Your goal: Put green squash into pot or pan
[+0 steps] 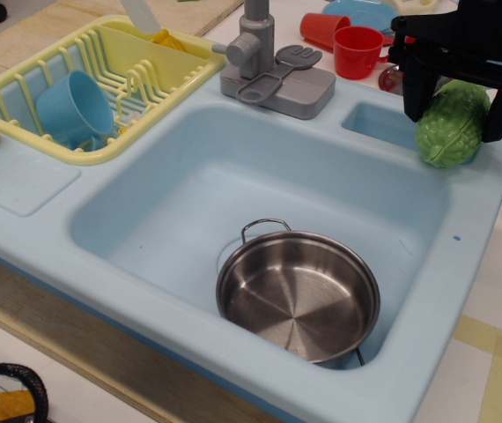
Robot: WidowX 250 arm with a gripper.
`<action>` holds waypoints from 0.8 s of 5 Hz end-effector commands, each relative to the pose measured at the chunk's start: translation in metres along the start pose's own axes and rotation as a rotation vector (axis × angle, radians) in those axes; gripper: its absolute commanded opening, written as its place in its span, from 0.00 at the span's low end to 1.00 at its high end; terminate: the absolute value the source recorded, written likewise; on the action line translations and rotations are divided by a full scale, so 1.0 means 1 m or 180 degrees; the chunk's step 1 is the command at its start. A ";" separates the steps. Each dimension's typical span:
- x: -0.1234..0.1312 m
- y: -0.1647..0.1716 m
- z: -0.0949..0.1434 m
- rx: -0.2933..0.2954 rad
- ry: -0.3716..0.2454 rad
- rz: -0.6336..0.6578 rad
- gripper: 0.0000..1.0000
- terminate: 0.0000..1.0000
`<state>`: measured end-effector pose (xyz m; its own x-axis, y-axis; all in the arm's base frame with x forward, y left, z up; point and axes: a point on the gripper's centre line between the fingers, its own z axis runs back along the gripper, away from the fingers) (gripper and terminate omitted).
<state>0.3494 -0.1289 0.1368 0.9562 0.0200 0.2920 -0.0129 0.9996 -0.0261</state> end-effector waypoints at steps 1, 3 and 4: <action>0.002 0.003 0.005 0.0014 -0.0105 0.0083 0.00 0.00; -0.023 0.004 0.053 0.0379 -0.0148 0.0317 0.00 0.00; -0.056 0.013 0.066 0.0505 -0.0106 0.0642 0.00 0.00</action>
<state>0.2565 -0.1106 0.1647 0.9206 0.2682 0.2839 -0.3029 0.9492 0.0855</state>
